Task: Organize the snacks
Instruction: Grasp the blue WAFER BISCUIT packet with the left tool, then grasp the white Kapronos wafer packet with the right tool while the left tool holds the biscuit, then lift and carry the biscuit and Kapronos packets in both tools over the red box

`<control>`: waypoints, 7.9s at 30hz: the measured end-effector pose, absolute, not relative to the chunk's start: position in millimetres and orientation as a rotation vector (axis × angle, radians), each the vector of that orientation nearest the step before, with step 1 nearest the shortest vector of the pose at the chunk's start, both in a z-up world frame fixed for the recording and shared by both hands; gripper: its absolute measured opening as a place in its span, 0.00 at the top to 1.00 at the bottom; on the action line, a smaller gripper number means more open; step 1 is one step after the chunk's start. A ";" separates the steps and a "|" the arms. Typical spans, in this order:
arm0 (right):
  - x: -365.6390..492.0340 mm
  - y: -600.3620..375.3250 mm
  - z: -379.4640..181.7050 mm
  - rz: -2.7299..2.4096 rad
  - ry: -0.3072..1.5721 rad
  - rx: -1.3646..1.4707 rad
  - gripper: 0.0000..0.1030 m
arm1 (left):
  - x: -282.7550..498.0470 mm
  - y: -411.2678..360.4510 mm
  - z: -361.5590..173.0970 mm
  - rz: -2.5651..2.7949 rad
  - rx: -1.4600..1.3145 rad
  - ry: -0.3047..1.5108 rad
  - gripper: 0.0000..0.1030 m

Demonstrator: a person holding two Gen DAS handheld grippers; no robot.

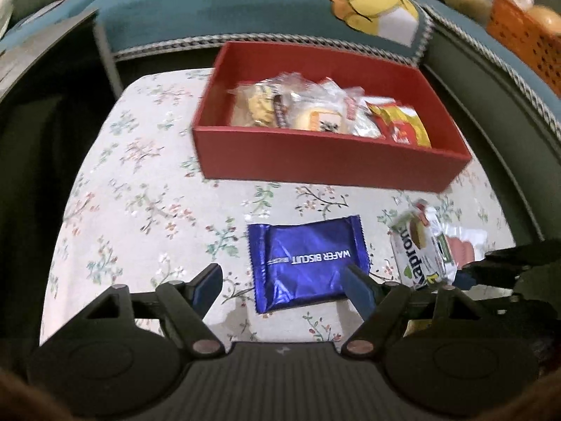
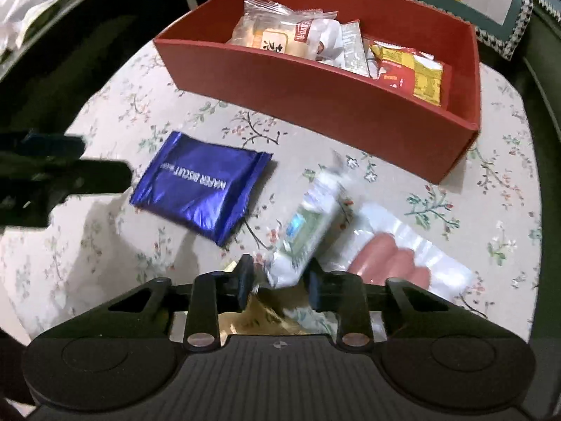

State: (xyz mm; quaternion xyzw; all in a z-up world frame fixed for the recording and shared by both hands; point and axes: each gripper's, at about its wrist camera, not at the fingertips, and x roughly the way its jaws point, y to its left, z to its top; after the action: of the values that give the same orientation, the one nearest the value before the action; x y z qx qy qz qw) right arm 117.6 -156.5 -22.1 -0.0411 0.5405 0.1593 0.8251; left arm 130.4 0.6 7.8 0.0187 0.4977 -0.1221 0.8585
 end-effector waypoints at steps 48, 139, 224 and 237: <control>101.1 -218.5 11.7 0.283 1.074 0.021 0.29 | 97.7 -74.4 -32.4 -0.519 0.595 1.132 0.00; 107.4 -145.6 5.1 0.248 1.033 -0.103 0.36 | 95.3 4.9 -16.4 -0.187 -0.016 1.094 0.00; 53.1 -192.9 7.5 0.224 1.019 -0.074 0.37 | 97.8 -42.5 23.1 -0.270 0.057 0.962 0.00; 79.8 -196.6 43.5 0.171 0.881 -0.058 0.37 | 120.4 -57.9 41.8 -0.244 0.076 0.885 0.01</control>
State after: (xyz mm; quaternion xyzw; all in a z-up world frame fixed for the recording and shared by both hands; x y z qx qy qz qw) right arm 79.8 -196.6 43.5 -0.0281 0.4259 0.0825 0.9006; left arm 120.4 -57.9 41.8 0.0369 0.4271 -0.1178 0.8957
